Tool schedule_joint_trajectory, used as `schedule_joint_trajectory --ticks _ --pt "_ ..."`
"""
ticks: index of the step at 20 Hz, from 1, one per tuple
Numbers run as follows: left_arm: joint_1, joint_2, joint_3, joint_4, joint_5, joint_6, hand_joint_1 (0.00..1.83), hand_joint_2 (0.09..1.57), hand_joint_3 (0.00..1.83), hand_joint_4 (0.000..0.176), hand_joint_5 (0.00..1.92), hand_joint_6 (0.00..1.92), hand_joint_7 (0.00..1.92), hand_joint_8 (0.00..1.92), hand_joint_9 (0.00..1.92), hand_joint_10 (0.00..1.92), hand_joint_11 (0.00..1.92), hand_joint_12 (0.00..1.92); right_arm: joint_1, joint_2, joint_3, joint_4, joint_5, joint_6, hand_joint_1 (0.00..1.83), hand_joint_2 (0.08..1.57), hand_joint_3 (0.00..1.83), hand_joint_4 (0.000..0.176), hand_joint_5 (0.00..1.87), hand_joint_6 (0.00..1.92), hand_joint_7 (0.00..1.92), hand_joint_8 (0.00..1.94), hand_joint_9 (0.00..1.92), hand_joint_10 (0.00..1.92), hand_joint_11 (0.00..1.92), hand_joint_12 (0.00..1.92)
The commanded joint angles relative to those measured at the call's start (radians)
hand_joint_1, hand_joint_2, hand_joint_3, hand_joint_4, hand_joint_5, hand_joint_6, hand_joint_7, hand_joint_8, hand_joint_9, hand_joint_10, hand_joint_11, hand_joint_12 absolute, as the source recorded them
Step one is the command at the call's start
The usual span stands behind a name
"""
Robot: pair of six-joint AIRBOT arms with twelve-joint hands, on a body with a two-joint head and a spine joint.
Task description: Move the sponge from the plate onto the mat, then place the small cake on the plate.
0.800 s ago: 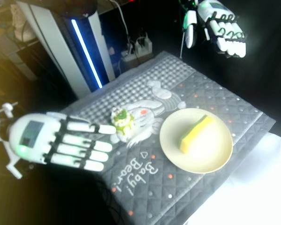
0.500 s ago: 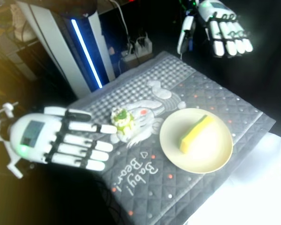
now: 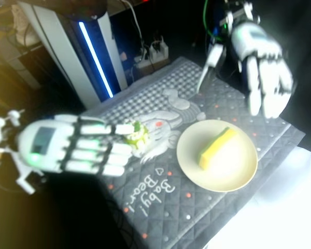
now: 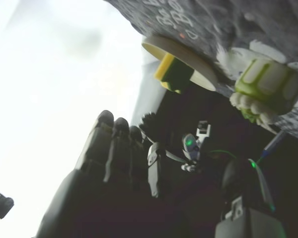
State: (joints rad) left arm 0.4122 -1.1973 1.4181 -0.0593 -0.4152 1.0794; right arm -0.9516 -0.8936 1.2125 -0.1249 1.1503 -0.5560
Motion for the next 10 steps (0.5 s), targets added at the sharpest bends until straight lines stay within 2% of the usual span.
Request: schedule_joint_trajectory --ticks 1,2,3,4,6,8,9,10 --pt "-0.027 -0.027 0.025 -0.006 -0.076 -0.001 0.61 0.82 0.00 0.058 0.28 0.00 0.41 0.00 0.41 0.00 0.01 1.02 0.012 0.000 0.009 0.036 0.122 0.003 0.50 1.12 0.00 0.176 0.00 0.00 0.00 0.00 0.00 0.00 0.00 0.00" --pt "-0.038 -0.059 0.054 -0.002 -0.048 -0.001 0.63 0.82 0.00 0.078 0.31 0.00 0.44 0.00 0.44 0.00 0.05 0.92 0.014 -0.005 0.013 0.031 0.122 0.003 0.53 1.12 0.00 0.176 0.00 0.00 0.00 0.00 0.00 0.00 0.00 0.00" --pt "-0.048 -0.095 0.092 0.006 -0.014 -0.001 0.66 0.83 0.00 0.080 0.34 0.00 0.52 0.00 0.52 0.01 0.15 0.90 0.020 -0.011 0.017 0.023 0.122 0.007 0.49 1.12 0.00 0.176 0.00 0.00 0.00 0.00 0.00 0.00 0.00 0.00" --pt "-0.058 -0.137 0.138 0.008 0.031 -0.001 0.70 0.84 0.00 0.079 0.45 0.01 0.66 0.01 0.61 0.01 0.17 0.82 0.029 -0.015 0.021 0.012 0.122 0.016 0.42 1.10 0.00 0.176 0.00 0.00 0.00 0.00 0.00 0.00 0.00 0.00" --pt "-0.061 -0.180 0.191 0.004 0.072 -0.001 0.71 0.84 0.00 0.081 0.47 0.00 0.68 0.00 0.61 0.00 0.17 0.77 0.036 -0.020 0.026 0.004 0.122 0.024 0.42 1.10 0.00 0.176 0.00 0.00 0.00 0.00 0.00 0.00 0.00 0.00" --pt "-0.060 -0.244 0.265 -0.008 0.126 -0.001 0.73 0.84 0.00 0.042 0.51 0.00 0.73 0.00 0.70 0.00 0.34 0.72 0.041 -0.030 0.033 -0.005 0.122 0.031 0.36 1.10 0.00 0.176 0.00 0.00 0.00 0.00 0.00 0.00 0.00 0.00" --pt "-0.058 -0.256 0.277 -0.009 0.136 -0.001 0.78 0.86 0.00 0.021 0.57 0.00 0.78 0.00 0.70 0.00 0.25 0.72 0.044 -0.033 0.035 -0.008 0.122 0.034 0.36 1.10 0.00 0.176 0.00 0.00 0.00 0.00 0.00 0.00 0.00 0.00" --pt "-0.055 -0.266 0.288 -0.010 0.147 -0.001 0.85 0.90 0.00 0.000 0.67 0.01 0.84 0.01 0.75 0.01 0.25 0.74 0.048 -0.034 0.037 -0.012 0.122 0.038 0.35 1.08 0.00 0.176 0.00 0.00 0.00 0.00 0.00 0.00 0.00 0.00"
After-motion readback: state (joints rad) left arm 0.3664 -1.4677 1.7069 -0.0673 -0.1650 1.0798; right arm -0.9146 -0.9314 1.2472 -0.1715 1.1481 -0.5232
